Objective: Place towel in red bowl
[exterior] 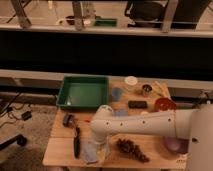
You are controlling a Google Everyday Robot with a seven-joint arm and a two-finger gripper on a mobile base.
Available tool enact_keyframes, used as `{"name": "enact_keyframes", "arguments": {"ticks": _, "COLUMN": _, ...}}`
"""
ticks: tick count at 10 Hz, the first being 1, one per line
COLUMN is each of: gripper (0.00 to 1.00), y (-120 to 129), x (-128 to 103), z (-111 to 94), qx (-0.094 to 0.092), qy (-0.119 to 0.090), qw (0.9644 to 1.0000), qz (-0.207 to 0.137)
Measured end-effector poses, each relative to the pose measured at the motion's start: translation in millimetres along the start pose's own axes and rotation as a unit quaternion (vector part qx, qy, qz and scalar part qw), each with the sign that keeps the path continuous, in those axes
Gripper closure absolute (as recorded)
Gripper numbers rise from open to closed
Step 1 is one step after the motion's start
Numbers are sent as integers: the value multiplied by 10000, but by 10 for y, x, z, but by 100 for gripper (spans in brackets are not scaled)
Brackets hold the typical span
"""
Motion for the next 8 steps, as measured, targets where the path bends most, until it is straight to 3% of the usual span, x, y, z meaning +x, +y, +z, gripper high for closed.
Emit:
{"name": "enact_keyframes", "arguments": {"ticks": 1, "gripper": 22, "y": 4, "x": 11, "z": 13, "qx": -14, "qy": -41, "qw": 10000, "qz": 6}}
{"name": "enact_keyframes", "arguments": {"ticks": 3, "gripper": 35, "y": 22, "x": 44, "z": 25, "qx": -22, "qy": -116, "qw": 9999, "qz": 23}}
{"name": "enact_keyframes", "arguments": {"ticks": 7, "gripper": 78, "y": 24, "x": 45, "z": 2, "qx": 26, "qy": -177, "qw": 9998, "qz": 43}}
{"name": "enact_keyframes", "arguments": {"ticks": 8, "gripper": 85, "y": 26, "x": 47, "z": -1, "qx": 20, "qy": -165, "qw": 9999, "qz": 32}}
